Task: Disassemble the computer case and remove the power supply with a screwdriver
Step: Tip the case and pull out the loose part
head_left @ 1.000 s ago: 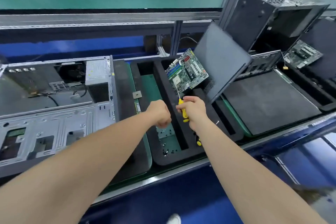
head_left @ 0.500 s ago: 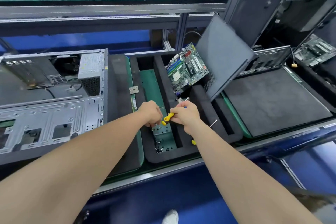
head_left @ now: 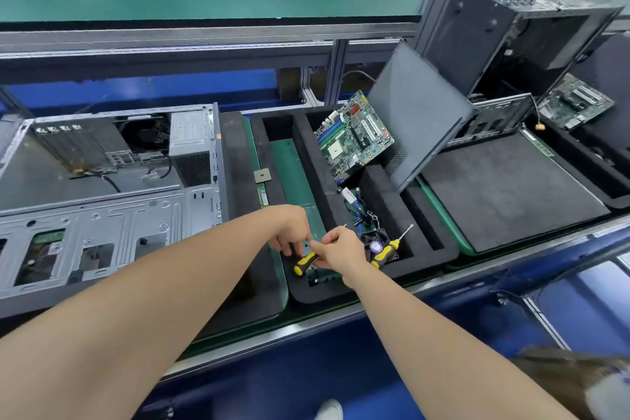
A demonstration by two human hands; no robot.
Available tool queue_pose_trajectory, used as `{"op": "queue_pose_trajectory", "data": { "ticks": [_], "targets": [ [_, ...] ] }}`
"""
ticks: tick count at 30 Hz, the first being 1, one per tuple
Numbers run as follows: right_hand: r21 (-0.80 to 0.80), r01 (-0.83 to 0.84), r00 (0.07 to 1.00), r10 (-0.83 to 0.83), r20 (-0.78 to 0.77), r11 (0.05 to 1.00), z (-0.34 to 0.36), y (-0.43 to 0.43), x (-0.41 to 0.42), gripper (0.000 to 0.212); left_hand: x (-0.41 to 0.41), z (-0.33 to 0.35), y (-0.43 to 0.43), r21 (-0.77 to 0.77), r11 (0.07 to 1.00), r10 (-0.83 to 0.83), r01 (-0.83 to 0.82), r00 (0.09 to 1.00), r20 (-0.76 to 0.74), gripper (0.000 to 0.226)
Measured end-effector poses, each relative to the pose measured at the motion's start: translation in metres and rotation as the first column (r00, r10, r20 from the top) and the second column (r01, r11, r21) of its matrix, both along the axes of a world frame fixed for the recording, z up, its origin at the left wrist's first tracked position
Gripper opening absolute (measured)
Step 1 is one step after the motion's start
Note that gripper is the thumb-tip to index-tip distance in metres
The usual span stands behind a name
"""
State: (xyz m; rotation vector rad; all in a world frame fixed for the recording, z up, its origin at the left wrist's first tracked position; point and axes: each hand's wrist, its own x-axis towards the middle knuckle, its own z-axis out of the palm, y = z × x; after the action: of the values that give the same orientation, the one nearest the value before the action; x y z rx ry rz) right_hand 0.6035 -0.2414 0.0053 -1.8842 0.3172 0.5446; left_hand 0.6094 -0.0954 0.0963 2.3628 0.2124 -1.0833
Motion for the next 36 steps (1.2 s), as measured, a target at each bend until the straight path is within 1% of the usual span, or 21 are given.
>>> {"op": "queue_pose_trajectory", "data": {
  "ticks": [3,5,7,9,11,14,15,17,19,21,23,25,26,28,30,32,33,34,36],
  "targets": [
    [-0.064,-0.006,1.000,0.007,0.008,0.998,0.005,0.003,-0.004,0.033,-0.002,0.005,0.005,0.024,1.000,0.006,-0.010,0.985,0.172,0.032],
    [-0.182,-0.034,0.999,0.040,0.027,0.983,0.010,0.007,-0.004,0.041,-0.002,0.010,0.011,0.024,0.999,0.014,-0.022,0.961,0.275,0.032],
    [-0.306,-0.046,0.997,0.061,0.040,0.951,0.016,0.010,-0.005,0.054,-0.002,0.016,0.019,0.010,0.999,0.025,-0.031,0.928,0.372,0.032],
    [-0.397,-0.029,0.997,0.056,0.058,0.918,0.019,0.013,-0.005,0.061,-0.003,0.021,0.028,-0.039,0.997,0.076,-0.065,0.885,0.458,0.030],
    [-0.487,-0.024,0.995,0.066,0.069,0.873,0.020,0.016,-0.006,0.063,-0.005,0.026,0.036,-0.131,0.984,0.171,-0.121,0.844,0.508,0.032],
    [-0.534,0.003,0.997,0.037,0.064,0.846,0.022,0.021,-0.007,0.066,-0.011,0.035,0.049,-0.208,0.965,0.254,-0.159,0.766,0.591,0.032],
    [-0.548,0.026,0.996,0.025,0.086,0.836,0.023,0.024,-0.008,0.066,-0.013,0.038,0.054,-0.221,0.962,0.265,-0.159,0.740,0.618,0.031],
    [-0.588,0.104,0.978,0.026,0.208,0.802,0.029,0.032,-0.009,0.060,-0.019,0.043,0.066,-0.234,0.959,0.279,-0.161,0.685,0.672,0.028],
    [-0.553,0.182,0.920,0.057,0.387,0.813,0.041,0.047,-0.009,0.047,-0.026,0.047,0.082,-0.224,0.957,0.291,-0.186,0.627,0.723,0.026],
    [-0.444,0.182,0.849,0.088,0.521,0.877,0.057,0.070,-0.007,0.035,-0.034,0.050,0.100,-0.227,0.944,0.326,-0.240,0.565,0.758,0.027],
    [-0.333,0.126,0.782,0.113,0.613,0.935,0.076,0.100,-0.004,0.027,-0.042,0.052,0.120,-0.239,0.923,0.365,-0.301,0.492,0.790,0.029],
    [-0.257,0.049,0.699,0.150,0.699,0.965,0.095,0.133,-0.001,0.023,-0.053,0.056,0.144,-0.242,0.908,0.381,-0.342,0.434,0.816,0.028],
    [-0.234,-0.005,0.657,0.180,0.732,0.972,0.104,0.149,0.000,0.021,-0.060,0.057,0.157,-0.227,0.906,0.373,-0.359,0.419,0.828,0.027],
    [-0.244,-0.149,0.582,0.284,0.762,0.958,0.116,0.180,0.001,0.018,-0.074,0.058,0.185,-0.151,0.903,0.329,-0.401,0.424,0.844,0.022],
    [-0.303,-0.312,0.501,0.427,0.753,0.900,0.123,0.207,0.001,0.014,-0.090,0.055,0.214,-0.047,0.892,0.273,-0.450,0.452,0.849,0.017],
    [-0.388,-0.452,0.435,0.578,0.690,0.803,0.125,0.231,0.000,0.016,-0.106,0.049,0.241,0.072,0.868,0.210,-0.491,0.495,0.843,0.013],
    [-0.446,-0.511,0.401,0.662,0.633,0.735,0.125,0.241,0.000,0.022,-0.114,0.044,0.253,0.130,0.853,0.182,-0.505,0.522,0.833,0.017],
    [-0.510,-0.561,0.365,0.748,0.555,0.652,0.125,0.248,0.000,0.030,-0.121,0.039,0.264,0.178,0.841,0.161,-0.511,0.550,0.819,0.026],
    [-0.664,-0.599,0.270,0.894,0.358,0.447,0.123,0.258,0.002,0.048,-0.131,0.027,0.278,0.247,0.834,0.121,-0.494,0.600,0.791,0.044]
  ]
}}
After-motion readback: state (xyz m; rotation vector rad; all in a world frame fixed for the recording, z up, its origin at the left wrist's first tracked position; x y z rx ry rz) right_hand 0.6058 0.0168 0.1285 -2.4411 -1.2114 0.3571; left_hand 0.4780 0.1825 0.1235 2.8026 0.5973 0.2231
